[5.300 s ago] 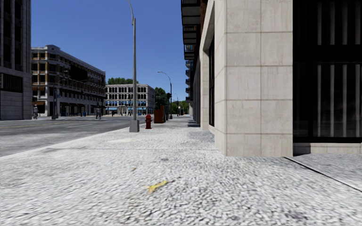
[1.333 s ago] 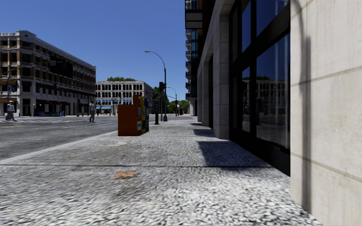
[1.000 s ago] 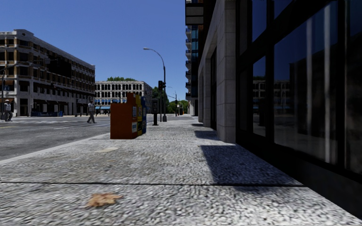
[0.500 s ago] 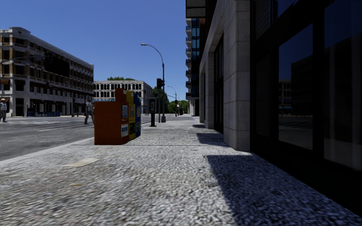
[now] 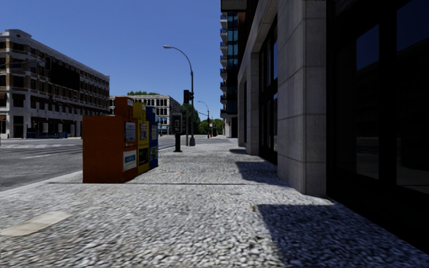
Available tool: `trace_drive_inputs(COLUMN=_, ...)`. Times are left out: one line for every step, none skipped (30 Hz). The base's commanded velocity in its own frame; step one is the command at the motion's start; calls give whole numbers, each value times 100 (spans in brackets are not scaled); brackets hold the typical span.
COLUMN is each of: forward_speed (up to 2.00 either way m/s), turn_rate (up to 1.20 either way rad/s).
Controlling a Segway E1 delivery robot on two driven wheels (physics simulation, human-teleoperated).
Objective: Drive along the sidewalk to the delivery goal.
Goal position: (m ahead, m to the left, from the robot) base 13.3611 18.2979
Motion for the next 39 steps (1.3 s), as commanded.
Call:
trace_drive_inputs(forward_speed=200, turn_rate=0)
trace_drive_inputs(forward_speed=200, turn_rate=0)
trace_drive_inputs(forward_speed=200, turn_rate=0)
trace_drive_inputs(forward_speed=200, turn_rate=0)
trace_drive_inputs(forward_speed=200, turn_rate=0)
trace_drive_inputs(forward_speed=200, turn_rate=0)
trace_drive_inputs(forward_speed=200, turn_rate=0)
trace_drive_inputs(forward_speed=200, turn_rate=0)
trace_drive_inputs(forward_speed=200, turn_rate=0)
trace_drive_inputs(forward_speed=200, turn_rate=0)
trace_drive_inputs(forward_speed=200, turn_rate=0)
trace_drive_inputs(forward_speed=200, turn_rate=0)
trace_drive_inputs(forward_speed=200, turn_rate=0)
trace_drive_inputs(forward_speed=200, turn_rate=0)
trace_drive_inputs(forward_speed=200, turn_rate=0)
trace_drive_inputs(forward_speed=200, turn_rate=0)
trace_drive_inputs(forward_speed=200, turn_rate=0)
trace_drive_inputs(forward_speed=200, turn_rate=0)
trace_drive_inputs(forward_speed=200, turn_rate=0)
trace_drive_inputs(forward_speed=200, turn_rate=0)
trace_drive_inputs(forward_speed=200, turn_rate=0)
trace_drive_inputs(forward_speed=200, turn_rate=0)
trace_drive_inputs(forward_speed=200, turn_rate=0)
trace_drive_inputs(forward_speed=200, turn_rate=0)
trace_drive_inputs(forward_speed=200, turn_rate=0)
trace_drive_inputs(forward_speed=200, turn_rate=0)
trace_drive_inputs(forward_speed=200, turn_rate=0)
trace_drive_inputs(forward_speed=200, turn_rate=0)
trace_drive_inputs(forward_speed=200, turn_rate=0)
trace_drive_inputs(forward_speed=200, turn_rate=0)
trace_drive_inputs(forward_speed=200, turn_rate=0)
trace_drive_inputs(forward_speed=200, turn_rate=0)
trace_drive_inputs(forward_speed=200, turn_rate=0)
trace_drive_inputs(forward_speed=200, turn_rate=0)
trace_drive_inputs(forward_speed=200, turn_rate=0)
trace_drive_inputs(forward_speed=200, turn_rate=0)
trace_drive_inputs(forward_speed=200, turn_rate=0)
trace_drive_inputs(forward_speed=200, turn_rate=0)
trace_drive_inputs(forward_speed=200, turn_rate=0)
